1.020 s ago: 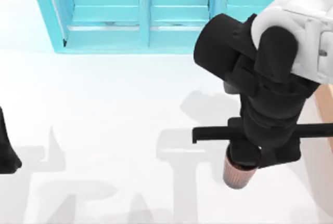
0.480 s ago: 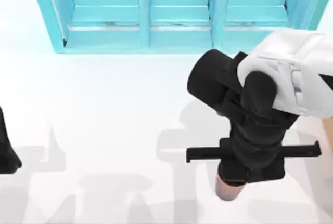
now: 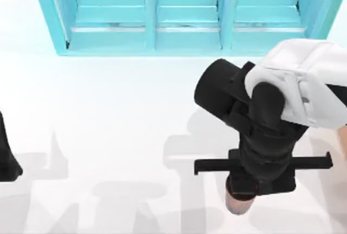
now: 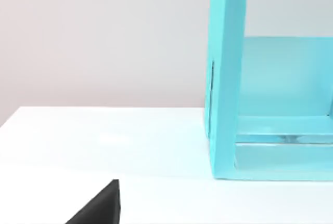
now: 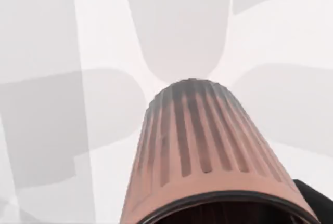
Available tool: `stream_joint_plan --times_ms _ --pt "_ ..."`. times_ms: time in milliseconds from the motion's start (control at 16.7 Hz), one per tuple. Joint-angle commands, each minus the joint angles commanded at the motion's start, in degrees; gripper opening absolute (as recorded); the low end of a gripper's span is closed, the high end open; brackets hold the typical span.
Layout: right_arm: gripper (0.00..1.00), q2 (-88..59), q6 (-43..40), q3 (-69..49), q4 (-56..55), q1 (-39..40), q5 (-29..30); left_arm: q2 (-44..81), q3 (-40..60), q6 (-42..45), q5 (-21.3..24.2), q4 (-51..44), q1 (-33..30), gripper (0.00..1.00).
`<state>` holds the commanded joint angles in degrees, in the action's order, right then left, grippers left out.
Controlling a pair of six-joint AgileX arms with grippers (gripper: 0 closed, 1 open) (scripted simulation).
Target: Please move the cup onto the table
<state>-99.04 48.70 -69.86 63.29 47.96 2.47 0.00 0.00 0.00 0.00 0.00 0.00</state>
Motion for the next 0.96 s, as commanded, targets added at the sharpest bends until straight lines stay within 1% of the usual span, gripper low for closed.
stream_joint_plan --times_ms 600,660,960 --pt "0.98 0.0 0.0 0.0 0.0 0.0 0.0 0.0 0.0 0.0 0.0 0.0 0.0 1.0" --pt "1.0 0.0 0.0 0.0 0.0 0.0 0.0 0.0 0.0 0.0 0.0 0.0 0.0 1.0" --pt "1.0 0.0 0.0 0.0 0.0 0.0 0.0 0.0 0.0 0.0 0.0 0.0 0.0 1.0"
